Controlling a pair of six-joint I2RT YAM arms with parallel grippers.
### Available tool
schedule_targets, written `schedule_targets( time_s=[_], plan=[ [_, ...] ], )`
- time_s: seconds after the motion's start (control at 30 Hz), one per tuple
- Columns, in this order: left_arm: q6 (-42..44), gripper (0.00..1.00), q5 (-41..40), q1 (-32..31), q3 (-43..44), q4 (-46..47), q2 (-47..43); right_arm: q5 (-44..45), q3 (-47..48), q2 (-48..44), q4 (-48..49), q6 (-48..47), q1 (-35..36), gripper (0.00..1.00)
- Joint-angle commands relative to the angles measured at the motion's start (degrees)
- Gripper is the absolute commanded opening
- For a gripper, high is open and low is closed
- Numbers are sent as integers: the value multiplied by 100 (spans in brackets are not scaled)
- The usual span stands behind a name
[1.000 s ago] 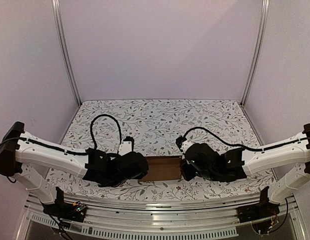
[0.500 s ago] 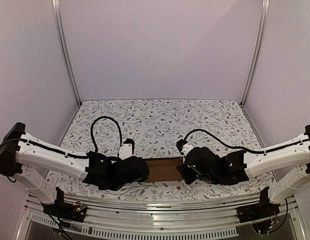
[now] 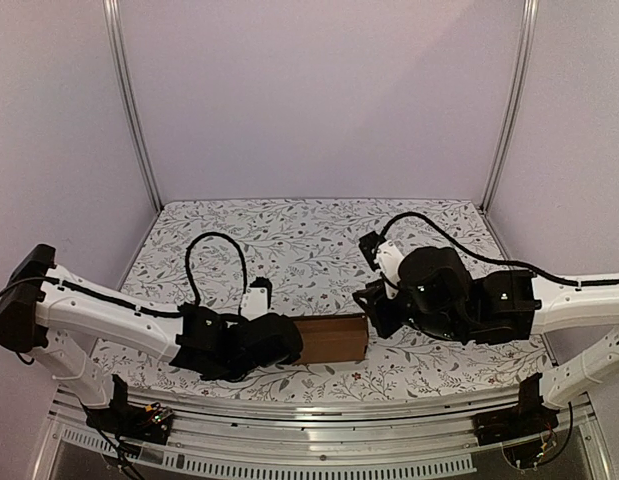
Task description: Fold the paper box
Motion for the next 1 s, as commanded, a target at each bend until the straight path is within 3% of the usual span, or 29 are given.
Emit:
schedule_targets(
  time_s=[0.0,0.1,0.4,0.6,0.77,0.97],
  plan=[
    [60,0,822,-165,-141,-516,340,290,435,295,-52,-446,10,12],
    [84,0,831,-160,-120,-520,372,301,631,639,202,-524,-55,0],
    [147,0,871,-160,-42,-523,452,41,756,1941,1057,-371,-71,0],
    [166,0,875,-161,-23,-538,467,-140,302,2225,1350,-30,-39,0],
    [197,8,882,-166,-16,-526,431,84,8,2373,1367,232,110,0],
    [338,31,964,-165,27,-543,340,306,-193,2575,1457,522,219,0]
  ],
)
